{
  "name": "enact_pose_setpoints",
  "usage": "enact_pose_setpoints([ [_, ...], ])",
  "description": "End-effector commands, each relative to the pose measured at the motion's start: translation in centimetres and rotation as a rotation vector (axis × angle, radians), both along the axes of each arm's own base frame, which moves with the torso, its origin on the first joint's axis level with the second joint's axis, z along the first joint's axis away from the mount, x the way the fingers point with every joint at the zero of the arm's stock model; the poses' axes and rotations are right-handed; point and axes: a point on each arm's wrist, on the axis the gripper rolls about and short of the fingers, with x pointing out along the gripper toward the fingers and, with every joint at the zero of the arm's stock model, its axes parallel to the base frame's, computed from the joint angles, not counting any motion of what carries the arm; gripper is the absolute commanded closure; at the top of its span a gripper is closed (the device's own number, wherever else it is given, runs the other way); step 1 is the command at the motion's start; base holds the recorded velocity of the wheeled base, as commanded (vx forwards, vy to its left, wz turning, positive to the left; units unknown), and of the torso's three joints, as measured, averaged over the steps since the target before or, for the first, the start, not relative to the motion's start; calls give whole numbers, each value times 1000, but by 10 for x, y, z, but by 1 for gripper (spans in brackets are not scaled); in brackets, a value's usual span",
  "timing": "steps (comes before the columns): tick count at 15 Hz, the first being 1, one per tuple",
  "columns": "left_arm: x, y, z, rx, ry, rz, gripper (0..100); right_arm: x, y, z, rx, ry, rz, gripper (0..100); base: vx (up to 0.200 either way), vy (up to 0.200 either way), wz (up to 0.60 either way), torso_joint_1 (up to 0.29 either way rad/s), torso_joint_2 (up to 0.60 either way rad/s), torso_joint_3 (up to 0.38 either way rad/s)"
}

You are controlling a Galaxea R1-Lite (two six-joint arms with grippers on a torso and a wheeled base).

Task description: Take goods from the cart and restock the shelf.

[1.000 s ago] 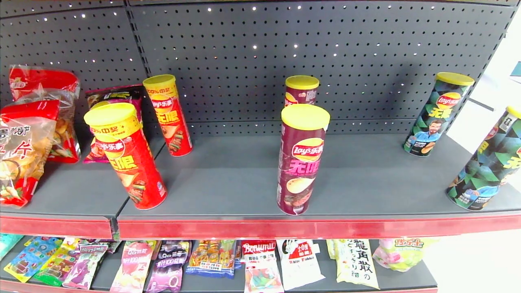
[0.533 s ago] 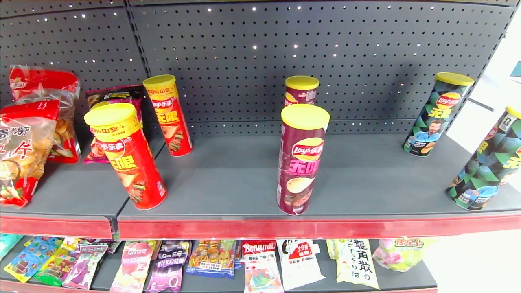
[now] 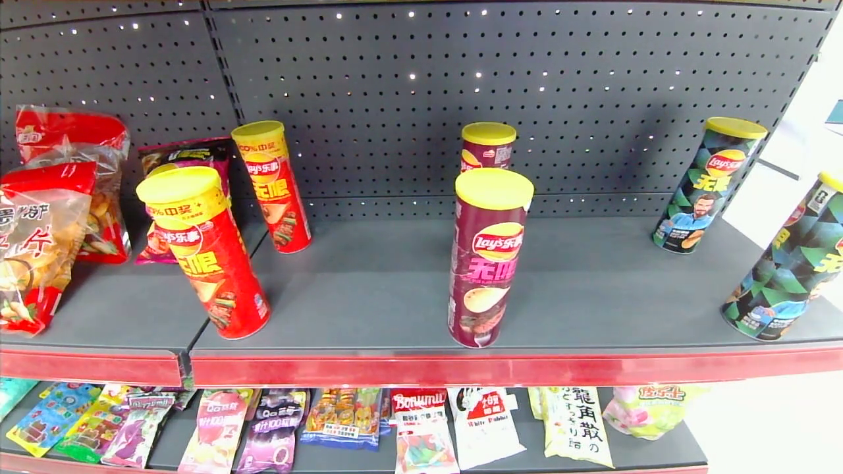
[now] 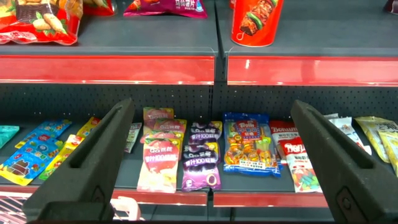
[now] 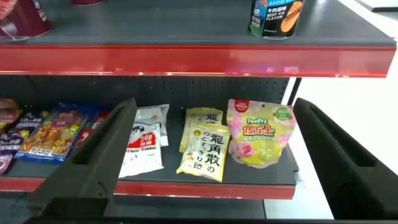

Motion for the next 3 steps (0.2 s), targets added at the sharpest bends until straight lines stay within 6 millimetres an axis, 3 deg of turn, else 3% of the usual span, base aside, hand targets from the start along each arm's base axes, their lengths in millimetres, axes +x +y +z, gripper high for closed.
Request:
enact_pose_setpoints([
  [1, 0, 0, 0, 0, 0, 0, 0, 0, 0, 0, 3, 2, -4, 0, 0, 0, 0, 0, 0, 0],
  [3, 0, 0, 0, 0, 0, 1, 0, 0, 0, 0, 3, 2, -5, 0, 0, 0, 0, 0, 0, 0],
])
